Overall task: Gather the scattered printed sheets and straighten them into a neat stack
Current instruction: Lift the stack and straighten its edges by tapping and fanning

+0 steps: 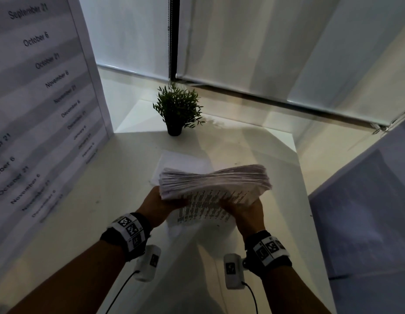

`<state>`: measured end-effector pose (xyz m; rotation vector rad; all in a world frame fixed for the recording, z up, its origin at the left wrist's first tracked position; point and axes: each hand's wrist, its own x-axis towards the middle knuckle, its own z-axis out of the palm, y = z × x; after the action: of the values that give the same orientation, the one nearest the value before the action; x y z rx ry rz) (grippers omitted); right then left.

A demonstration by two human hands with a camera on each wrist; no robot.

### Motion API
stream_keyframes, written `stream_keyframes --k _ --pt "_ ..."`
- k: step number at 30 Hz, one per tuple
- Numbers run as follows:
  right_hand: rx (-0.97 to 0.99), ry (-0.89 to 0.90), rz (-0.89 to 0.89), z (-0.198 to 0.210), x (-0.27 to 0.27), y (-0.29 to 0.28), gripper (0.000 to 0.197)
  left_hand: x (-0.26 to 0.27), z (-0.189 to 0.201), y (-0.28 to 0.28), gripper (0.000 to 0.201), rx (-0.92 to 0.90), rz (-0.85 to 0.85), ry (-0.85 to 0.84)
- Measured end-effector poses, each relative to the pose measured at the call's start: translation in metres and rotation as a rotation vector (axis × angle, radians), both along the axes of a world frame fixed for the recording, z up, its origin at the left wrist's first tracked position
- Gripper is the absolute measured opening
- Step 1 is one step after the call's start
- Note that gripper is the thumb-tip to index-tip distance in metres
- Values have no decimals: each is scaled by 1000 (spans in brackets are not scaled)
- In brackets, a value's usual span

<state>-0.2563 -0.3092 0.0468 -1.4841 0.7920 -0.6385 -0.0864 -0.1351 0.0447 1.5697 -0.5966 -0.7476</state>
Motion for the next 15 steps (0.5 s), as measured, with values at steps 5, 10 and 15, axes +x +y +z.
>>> stream_keyframes --k 5,10,15 --pt "-148 -94 -74 24 -10 -8 33 2 24 0 31 -103 14 -68" --pt "-144 -8 -59 10 -14 4 27 -10 4 0 20 -62 73 -69" --pt "-180 -57 -132 35 3 15 20 -15 21 -20 10 -1 321 -206"
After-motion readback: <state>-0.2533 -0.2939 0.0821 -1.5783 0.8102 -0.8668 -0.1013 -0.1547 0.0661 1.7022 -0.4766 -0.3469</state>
